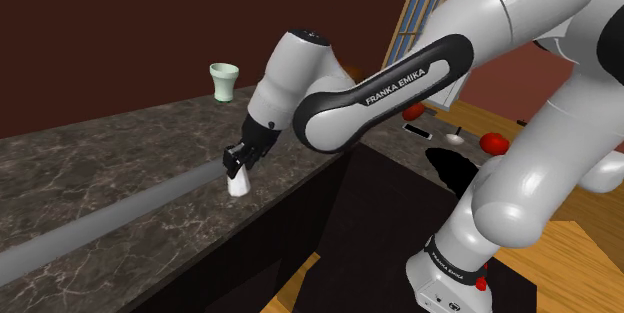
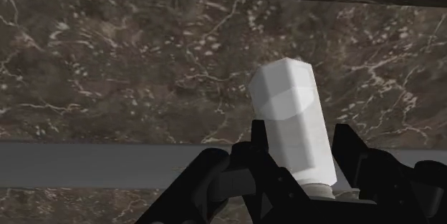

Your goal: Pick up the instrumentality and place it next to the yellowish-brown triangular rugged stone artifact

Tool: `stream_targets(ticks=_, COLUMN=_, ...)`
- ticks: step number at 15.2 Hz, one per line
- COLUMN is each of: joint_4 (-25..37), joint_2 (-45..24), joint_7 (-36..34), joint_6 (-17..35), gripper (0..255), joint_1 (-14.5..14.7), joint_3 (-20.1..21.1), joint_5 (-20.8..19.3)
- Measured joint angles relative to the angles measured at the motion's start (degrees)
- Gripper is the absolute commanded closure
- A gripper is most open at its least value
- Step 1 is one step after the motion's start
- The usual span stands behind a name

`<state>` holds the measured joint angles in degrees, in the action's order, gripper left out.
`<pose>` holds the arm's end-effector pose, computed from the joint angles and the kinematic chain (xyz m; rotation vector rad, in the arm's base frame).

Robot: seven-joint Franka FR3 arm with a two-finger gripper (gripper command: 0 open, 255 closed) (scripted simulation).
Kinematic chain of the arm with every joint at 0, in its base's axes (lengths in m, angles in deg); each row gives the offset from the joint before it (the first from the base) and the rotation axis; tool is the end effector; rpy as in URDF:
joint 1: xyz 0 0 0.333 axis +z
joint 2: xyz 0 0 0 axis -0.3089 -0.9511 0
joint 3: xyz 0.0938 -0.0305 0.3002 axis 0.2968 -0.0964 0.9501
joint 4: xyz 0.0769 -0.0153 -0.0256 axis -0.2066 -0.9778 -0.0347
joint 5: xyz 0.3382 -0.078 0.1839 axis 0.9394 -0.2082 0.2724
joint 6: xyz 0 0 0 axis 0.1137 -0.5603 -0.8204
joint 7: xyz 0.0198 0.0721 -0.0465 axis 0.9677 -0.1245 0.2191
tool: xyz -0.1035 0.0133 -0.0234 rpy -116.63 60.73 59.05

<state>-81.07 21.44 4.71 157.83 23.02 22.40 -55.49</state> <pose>0.4280 0.2868 0.3680 -2.9696 -0.1903 -0.4125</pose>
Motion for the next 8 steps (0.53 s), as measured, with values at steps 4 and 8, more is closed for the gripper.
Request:
stream_targets(ticks=4, joint_4=1.2, joint_2=2.4, joint_7=1.7, joint_6=-3.3, gripper=255, joint_1=0.2, joint_3=-0.4, joint_5=2.1)
stream_targets(ticks=8, joint_4=2.6, joint_2=4.4, joint_7=2.6, joint_6=-6.5, gripper=255, joint_1=0.5, joint_3=-0.7, joint_5=3.5)
